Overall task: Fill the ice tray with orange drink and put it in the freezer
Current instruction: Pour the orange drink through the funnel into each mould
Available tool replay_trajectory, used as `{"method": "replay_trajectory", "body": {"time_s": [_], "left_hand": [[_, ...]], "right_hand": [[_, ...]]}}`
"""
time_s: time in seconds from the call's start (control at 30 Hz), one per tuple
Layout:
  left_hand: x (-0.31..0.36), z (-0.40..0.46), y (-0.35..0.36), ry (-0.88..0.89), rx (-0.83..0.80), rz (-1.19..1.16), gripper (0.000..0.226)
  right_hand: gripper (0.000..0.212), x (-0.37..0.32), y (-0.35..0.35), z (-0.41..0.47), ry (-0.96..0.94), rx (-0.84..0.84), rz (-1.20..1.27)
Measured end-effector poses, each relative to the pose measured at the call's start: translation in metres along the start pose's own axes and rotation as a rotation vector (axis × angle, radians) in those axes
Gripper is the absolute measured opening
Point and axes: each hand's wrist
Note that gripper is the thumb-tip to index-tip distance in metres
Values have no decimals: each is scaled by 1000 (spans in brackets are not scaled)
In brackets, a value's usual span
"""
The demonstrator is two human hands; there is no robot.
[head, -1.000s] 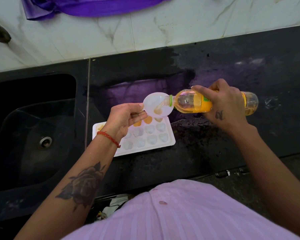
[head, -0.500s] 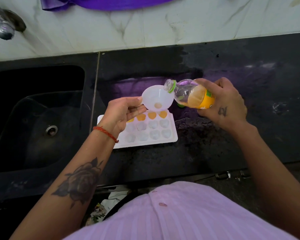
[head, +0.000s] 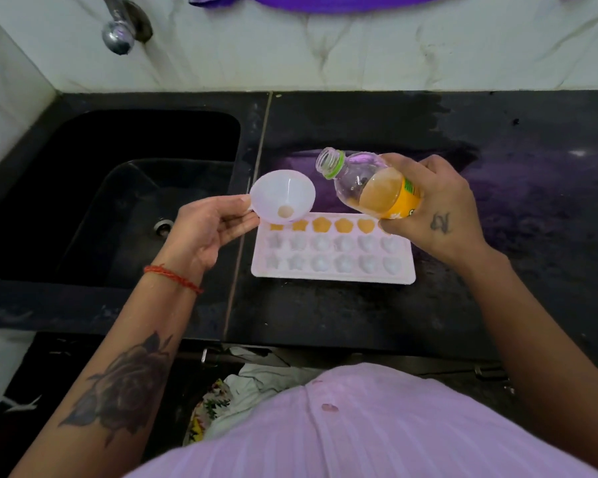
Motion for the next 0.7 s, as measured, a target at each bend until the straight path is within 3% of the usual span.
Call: {"method": "replay_trajectory", "body": {"time_s": [0.33,0.7], "left_hand": [[-16,13,-36,-66,-7,-11,5],[-23,26,-38,-124,-25,-4,4]], "right_hand": [[81,-33,21,2,-31,-72,-8],[72,-35,29,1,-101,-87,-283]]}}
Point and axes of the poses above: each hand's wrist, its own z-axis towards the middle knuckle, its own y-axis out of the palm, x = y × z, and after that the axes turned 5 degrees about -z, right-handed
